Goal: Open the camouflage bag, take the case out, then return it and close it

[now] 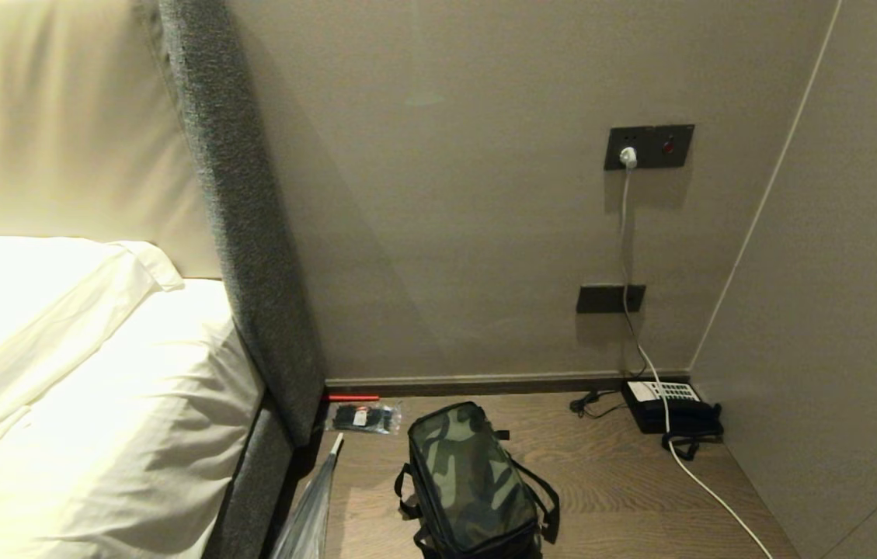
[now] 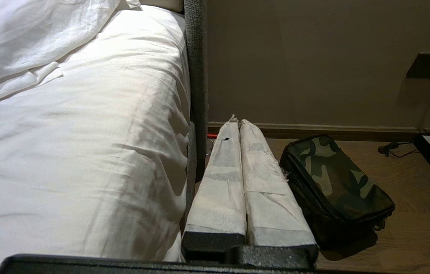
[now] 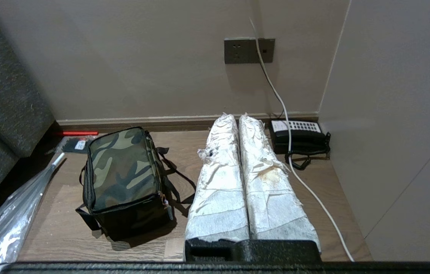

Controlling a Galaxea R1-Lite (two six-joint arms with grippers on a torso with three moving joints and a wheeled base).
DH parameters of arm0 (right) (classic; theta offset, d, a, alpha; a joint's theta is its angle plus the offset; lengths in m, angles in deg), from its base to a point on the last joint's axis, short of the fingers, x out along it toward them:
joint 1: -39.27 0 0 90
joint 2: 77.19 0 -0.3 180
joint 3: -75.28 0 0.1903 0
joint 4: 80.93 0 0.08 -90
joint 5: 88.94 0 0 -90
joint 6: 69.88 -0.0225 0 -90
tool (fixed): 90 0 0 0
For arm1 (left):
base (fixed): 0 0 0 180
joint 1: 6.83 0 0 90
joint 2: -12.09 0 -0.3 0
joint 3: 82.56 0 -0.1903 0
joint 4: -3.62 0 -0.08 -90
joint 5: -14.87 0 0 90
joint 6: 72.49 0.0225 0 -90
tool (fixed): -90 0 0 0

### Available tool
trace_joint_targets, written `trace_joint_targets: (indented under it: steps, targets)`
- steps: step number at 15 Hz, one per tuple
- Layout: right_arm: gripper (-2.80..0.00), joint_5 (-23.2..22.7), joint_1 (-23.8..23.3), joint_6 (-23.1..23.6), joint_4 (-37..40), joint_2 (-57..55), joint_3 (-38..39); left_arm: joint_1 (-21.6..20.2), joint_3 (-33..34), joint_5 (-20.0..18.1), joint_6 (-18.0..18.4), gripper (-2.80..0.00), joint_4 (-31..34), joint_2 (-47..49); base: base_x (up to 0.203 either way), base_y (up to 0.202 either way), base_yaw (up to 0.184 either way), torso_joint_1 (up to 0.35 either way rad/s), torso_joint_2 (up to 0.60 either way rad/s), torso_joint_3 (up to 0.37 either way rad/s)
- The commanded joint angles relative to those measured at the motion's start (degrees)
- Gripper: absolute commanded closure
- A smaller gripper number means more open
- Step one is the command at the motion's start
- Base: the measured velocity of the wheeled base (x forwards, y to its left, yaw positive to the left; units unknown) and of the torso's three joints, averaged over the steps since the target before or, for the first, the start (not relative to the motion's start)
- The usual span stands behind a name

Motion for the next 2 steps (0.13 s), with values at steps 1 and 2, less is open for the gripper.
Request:
trace_joint_targets:
  steps: [1, 2]
  targets:
    - [0.00, -0.2, 0.0, 0.5, 0.0, -0.1, 0.8, 0.0, 0.0, 0.0, 0.0, 0.00, 0.0, 0.0, 0.000, 0.000, 0.000, 0.000, 0.00, 0.000]
    - [0.00, -0.2, 0.0, 0.5, 0.0, -0.1, 0.8, 0.0, 0.0, 0.0, 0.0, 0.00, 0.0, 0.0, 0.000, 0.000, 0.000, 0.000, 0.00, 0.000]
